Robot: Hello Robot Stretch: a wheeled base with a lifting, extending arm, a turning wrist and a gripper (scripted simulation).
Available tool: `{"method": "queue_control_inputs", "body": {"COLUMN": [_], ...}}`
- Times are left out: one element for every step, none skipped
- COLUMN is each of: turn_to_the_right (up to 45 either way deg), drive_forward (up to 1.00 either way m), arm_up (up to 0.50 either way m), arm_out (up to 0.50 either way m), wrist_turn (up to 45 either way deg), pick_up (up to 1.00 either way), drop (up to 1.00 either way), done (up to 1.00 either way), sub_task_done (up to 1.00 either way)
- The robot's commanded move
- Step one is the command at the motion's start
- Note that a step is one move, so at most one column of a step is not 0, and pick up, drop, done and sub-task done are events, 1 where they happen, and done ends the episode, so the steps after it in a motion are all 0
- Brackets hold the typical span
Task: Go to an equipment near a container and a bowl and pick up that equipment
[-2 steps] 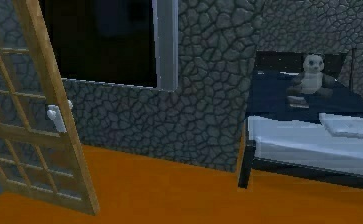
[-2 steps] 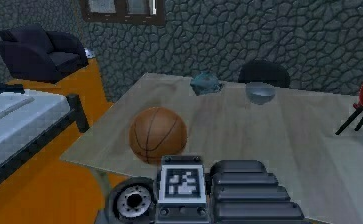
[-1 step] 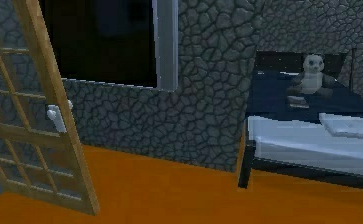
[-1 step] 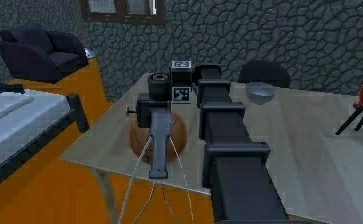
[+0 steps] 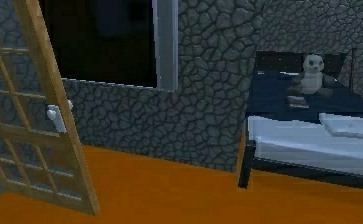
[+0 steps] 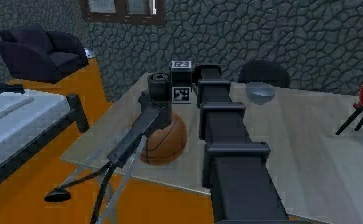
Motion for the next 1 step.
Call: {"method": "queue_control_inputs", "body": {"turn_to_the_right": [0.0], "drive_forward": [0.0], "arm_up": [0.0], "arm_out": [0.0], "wrist_turn": [45.0], "pick_up": [0.0], "drop": [0.0], "done": [0.0], "sub_task_done": [0.0]}}
